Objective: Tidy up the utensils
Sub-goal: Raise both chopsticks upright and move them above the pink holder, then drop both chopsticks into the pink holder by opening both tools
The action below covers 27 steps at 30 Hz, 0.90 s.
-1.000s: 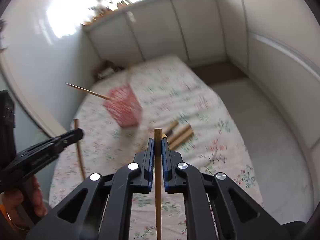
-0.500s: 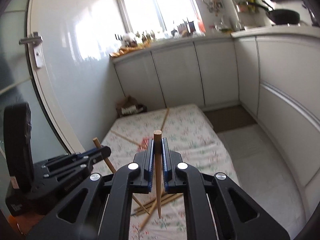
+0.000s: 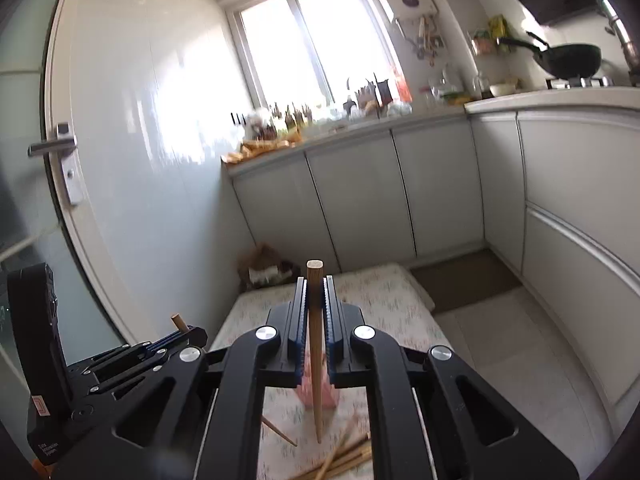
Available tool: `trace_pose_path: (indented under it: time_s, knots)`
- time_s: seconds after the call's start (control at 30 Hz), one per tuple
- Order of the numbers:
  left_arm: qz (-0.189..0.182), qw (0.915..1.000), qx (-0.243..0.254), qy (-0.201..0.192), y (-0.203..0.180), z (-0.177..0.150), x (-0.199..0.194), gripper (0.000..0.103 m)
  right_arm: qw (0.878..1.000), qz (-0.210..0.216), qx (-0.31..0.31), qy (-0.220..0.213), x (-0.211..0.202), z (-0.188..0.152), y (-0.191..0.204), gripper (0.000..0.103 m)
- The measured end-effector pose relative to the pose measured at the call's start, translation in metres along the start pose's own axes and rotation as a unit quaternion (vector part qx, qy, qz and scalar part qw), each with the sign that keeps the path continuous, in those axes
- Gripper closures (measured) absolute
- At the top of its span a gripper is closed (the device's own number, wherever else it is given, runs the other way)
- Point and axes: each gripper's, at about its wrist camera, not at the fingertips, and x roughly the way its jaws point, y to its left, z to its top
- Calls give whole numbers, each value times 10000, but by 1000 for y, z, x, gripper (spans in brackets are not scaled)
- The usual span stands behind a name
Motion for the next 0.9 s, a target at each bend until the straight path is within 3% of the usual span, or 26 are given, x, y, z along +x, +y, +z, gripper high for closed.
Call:
trace_pose_path:
  time_s: [0.3, 0.63, 0.8, 0.87, 0.9]
  knots:
    - [270, 9994, -92, -205, 16, 42, 55, 97, 9992, 168, 20, -370, 55, 20, 4, 95]
    - [372, 9988, -311, -88, 48, 34, 118, 97, 9996, 240, -66, -161, 138, -6, 5, 95]
    - [188, 9990, -393, 105, 56, 24, 144, 96, 9996, 255, -61, -119, 155, -22, 4, 95]
    - [110, 9985, -450, 301, 56, 17, 153, 92, 9996, 244, -122, -112, 159, -28, 5, 95]
    - [167, 9982, -469, 323, 56, 13, 152, 80, 9995, 235, -158, -101, 162, -29, 5, 95]
